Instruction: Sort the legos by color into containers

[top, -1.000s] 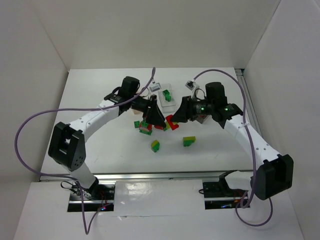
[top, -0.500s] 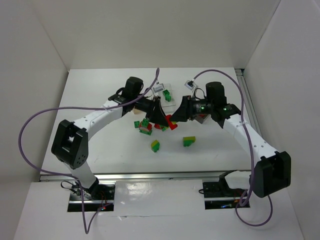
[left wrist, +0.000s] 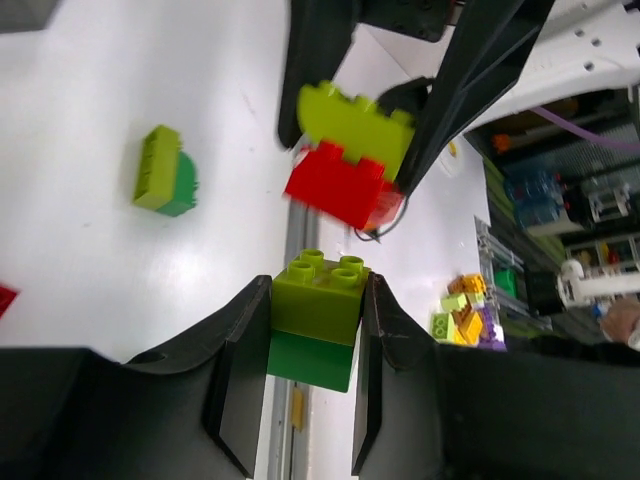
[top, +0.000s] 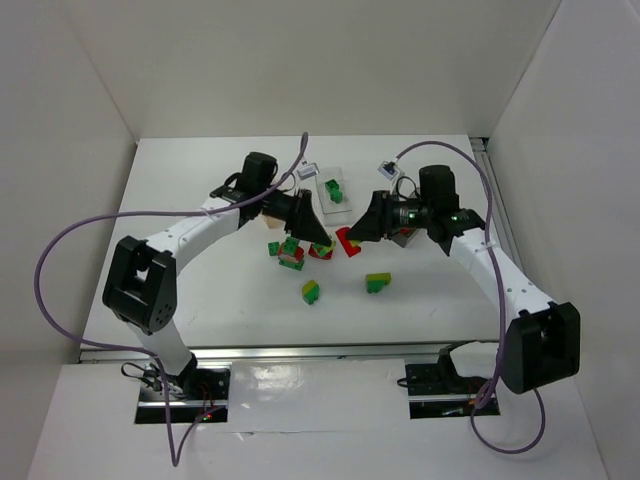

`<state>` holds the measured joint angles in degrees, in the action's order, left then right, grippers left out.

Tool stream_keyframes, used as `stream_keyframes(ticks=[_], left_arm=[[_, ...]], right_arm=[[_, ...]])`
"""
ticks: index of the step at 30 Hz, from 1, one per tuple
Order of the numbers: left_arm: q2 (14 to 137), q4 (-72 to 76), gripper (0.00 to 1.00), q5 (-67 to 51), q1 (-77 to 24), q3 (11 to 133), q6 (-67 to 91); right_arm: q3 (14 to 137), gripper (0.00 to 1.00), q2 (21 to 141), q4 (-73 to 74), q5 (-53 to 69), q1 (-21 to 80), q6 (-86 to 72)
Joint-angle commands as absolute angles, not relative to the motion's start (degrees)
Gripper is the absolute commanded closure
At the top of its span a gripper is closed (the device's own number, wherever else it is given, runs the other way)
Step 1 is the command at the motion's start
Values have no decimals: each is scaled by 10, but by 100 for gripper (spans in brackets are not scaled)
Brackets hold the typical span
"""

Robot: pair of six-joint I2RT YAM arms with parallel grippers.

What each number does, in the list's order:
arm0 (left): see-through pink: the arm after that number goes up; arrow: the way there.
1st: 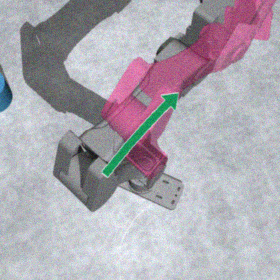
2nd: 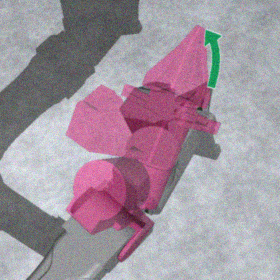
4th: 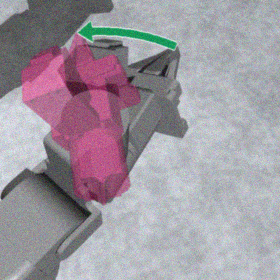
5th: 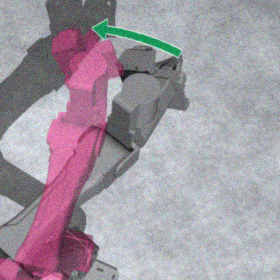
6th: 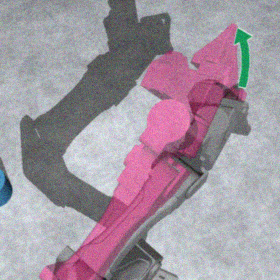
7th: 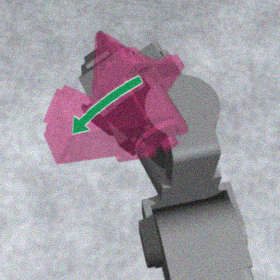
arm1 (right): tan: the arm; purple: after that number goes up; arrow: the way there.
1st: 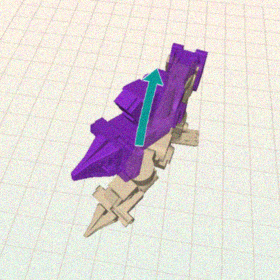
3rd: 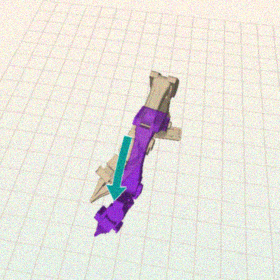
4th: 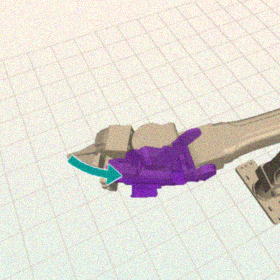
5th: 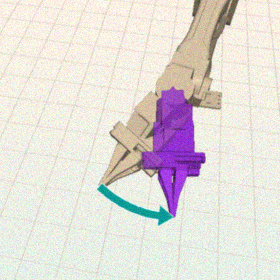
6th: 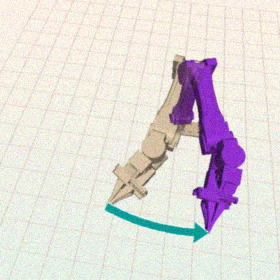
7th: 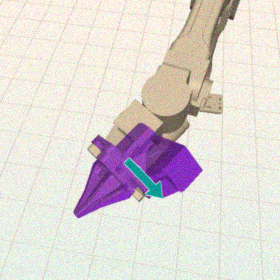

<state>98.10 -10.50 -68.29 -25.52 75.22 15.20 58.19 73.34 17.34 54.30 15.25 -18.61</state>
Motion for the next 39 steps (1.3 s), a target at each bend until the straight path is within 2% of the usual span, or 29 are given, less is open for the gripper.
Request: stream_keyframes(ticks=[1, 4, 6, 8, 12, 16, 20, 30, 31, 32, 34, 35, 37, 39], left_arm=[[973, -115, 100, -671, -232, 750, 142], [973, -134, 100, -619, -212, 750, 155], [973, -160, 100, -568, -193, 763, 171], [995, -203, 100, -461, -186, 808, 187], [1024, -322, 100, -164, -192, 849, 242], [1005, -330, 100, -36, -192, 796, 294], [967, -316, 100, 32, -192, 735, 326], [1003, -330, 99, 93, -176, 746, 349], [1015, -337, 87, 83, -176, 752, 349], [1027, -344, 64, 67, -176, 759, 342], [1042, -344, 35, 50, -176, 770, 335], [1042, -344, 14, 50, -176, 770, 335], [1042, -349, 4, 36, -176, 776, 322], [1028, -356, 0, 24, -176, 784, 308]], right_arm=[[578, 63, 729, 164, 532, 136, -188], [578, 63, 736, 163, 474, 131, -188], [598, 63, 755, 189, 385, 142, -188], [610, 63, 770, 214, 272, 157, -193], [623, 63, 819, 228, 183, 184, -210], [623, 63, 838, 222, 152, 205, -215], [628, 63, 866, 222, 133, 217, -215], [634, 63, 898, 222, 101, 262, -221], [634, 63, 906, 221, 101, 267, -221], [634, 63, 912, 221, 101, 267, -221], [634, 63, 912, 221, 101, 267, -221], [639, 63, 918, 221, 101, 272, -221], [644, 63, 925, 221, 94, 272, -215], [650, 63, 925, 228, 94, 272, -204]])
